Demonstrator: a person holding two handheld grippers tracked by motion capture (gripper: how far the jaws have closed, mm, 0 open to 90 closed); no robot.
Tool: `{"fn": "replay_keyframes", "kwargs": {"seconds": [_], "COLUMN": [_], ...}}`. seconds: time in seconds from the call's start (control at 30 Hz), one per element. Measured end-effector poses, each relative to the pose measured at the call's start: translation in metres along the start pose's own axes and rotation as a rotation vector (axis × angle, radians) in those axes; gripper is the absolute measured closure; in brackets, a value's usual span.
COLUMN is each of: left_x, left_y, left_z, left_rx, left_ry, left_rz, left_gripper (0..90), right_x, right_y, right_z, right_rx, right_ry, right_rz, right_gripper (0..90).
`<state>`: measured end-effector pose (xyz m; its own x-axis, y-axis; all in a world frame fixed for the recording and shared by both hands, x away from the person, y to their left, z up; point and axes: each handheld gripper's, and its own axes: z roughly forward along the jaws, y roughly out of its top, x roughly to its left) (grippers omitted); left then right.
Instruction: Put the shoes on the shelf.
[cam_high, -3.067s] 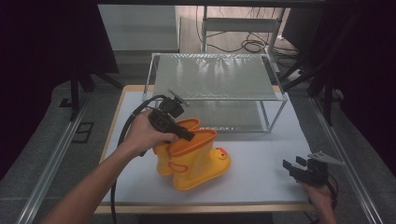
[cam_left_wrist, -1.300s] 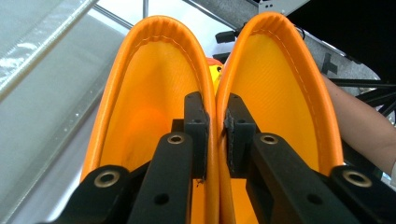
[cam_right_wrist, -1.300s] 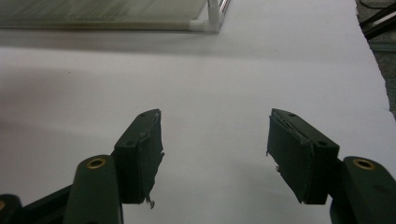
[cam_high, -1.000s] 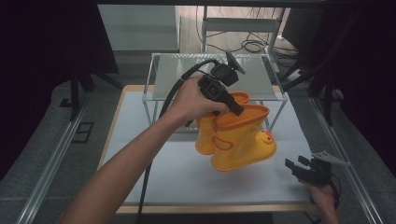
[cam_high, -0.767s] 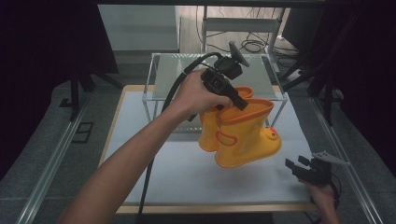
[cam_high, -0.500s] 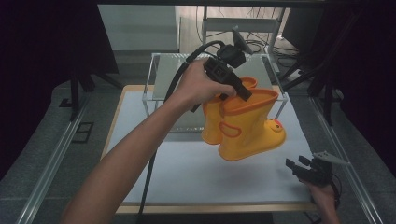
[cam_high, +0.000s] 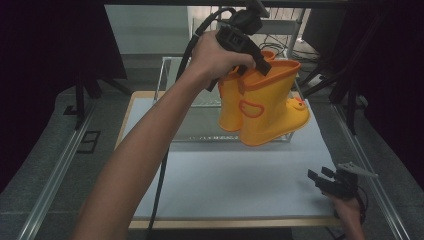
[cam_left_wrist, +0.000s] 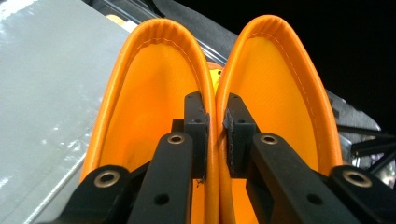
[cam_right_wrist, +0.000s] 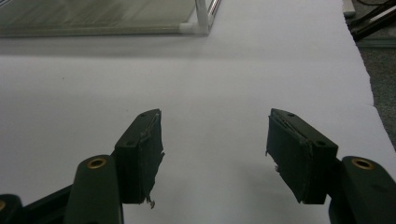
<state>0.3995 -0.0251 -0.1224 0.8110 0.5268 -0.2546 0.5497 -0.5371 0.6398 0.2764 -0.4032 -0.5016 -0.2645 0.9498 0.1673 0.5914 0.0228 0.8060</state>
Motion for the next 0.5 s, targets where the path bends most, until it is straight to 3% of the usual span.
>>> {"fn": "replay_keyframes", "kwargs": {"seconds": [0.27, 0.5], "left_x": [0.020, 0.041], "left_y": [0.018, 0.033], "left_z": [-0.014, -0.019], "left_rx": [-0.053, -0.085], "left_ry": [0.071, 0.172], "left_rz": [-0.075, -0.164], "left_gripper": [82.6, 82.6], "right_x": [0.001, 0.001], "right_y": [0.000, 0.000], "right_z": [0.001, 0.001], "right_rx": [-0.004, -0.002], "right_ry": [0.004, 0.003], "right_rz": [-0.001, -0.001], "right_gripper": [35.9, 35.9]}}
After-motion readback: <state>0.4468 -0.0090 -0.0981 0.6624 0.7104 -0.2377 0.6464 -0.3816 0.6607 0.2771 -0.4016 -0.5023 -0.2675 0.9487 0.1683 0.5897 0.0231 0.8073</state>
